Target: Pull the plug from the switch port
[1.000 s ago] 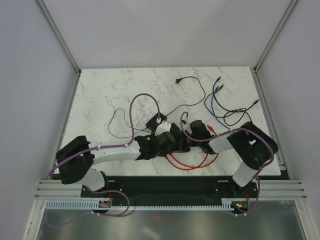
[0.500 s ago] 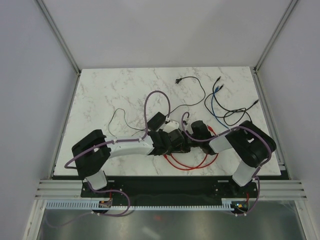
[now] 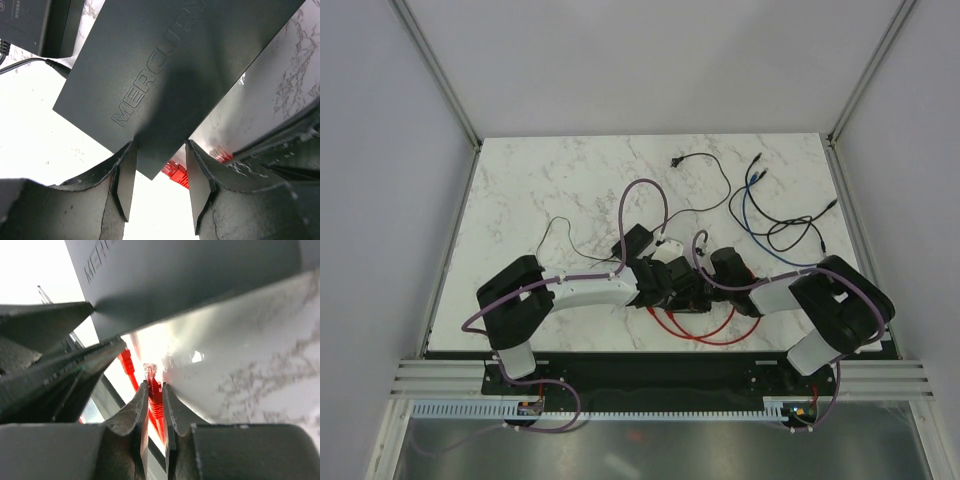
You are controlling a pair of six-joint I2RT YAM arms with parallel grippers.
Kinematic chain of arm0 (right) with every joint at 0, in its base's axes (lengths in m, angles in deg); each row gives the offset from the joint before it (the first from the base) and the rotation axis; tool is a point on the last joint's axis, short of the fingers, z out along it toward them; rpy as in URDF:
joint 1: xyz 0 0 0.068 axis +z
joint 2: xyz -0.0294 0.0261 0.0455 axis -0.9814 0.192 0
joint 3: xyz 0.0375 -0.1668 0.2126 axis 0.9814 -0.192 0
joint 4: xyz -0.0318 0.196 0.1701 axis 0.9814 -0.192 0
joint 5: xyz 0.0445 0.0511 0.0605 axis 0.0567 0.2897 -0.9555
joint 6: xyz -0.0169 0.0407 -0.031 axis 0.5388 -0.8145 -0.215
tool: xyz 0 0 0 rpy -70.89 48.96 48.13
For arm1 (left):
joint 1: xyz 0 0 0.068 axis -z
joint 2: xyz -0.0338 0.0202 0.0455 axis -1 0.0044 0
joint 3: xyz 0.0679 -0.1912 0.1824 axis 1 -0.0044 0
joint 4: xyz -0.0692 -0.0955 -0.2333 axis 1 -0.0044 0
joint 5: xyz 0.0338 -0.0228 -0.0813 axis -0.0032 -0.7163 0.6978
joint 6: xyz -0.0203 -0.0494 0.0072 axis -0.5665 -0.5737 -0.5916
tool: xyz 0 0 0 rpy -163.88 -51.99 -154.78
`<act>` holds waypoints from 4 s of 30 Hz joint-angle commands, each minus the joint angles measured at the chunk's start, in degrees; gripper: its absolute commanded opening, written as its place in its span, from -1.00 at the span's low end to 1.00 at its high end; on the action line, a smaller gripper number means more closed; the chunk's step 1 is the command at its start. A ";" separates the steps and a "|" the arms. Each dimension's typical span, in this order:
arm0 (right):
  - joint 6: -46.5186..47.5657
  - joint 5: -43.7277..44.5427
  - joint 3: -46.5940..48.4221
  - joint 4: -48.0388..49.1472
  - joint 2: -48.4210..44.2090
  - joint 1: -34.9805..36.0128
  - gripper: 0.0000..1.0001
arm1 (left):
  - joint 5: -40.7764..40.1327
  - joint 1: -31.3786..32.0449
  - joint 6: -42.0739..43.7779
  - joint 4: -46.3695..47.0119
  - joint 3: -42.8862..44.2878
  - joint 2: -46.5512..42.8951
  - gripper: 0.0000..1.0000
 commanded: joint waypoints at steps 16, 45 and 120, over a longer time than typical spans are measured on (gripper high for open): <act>11.37 7.30 19.52 -32.44 -27.44 -7.34 -1.00 | -0.28 -1.10 -3.71 14.82 -19.71 -21.14 0.03; 15.06 42.73 50.74 -32.12 0.56 -25.79 -1.00 | -0.19 -1.10 -2.30 15.35 -19.62 -20.52 0.04; -2.25 18.38 3.89 2.87 -2.76 12.78 -0.14 | 11.85 -10.77 -1.95 18.60 -21.20 -17.45 0.04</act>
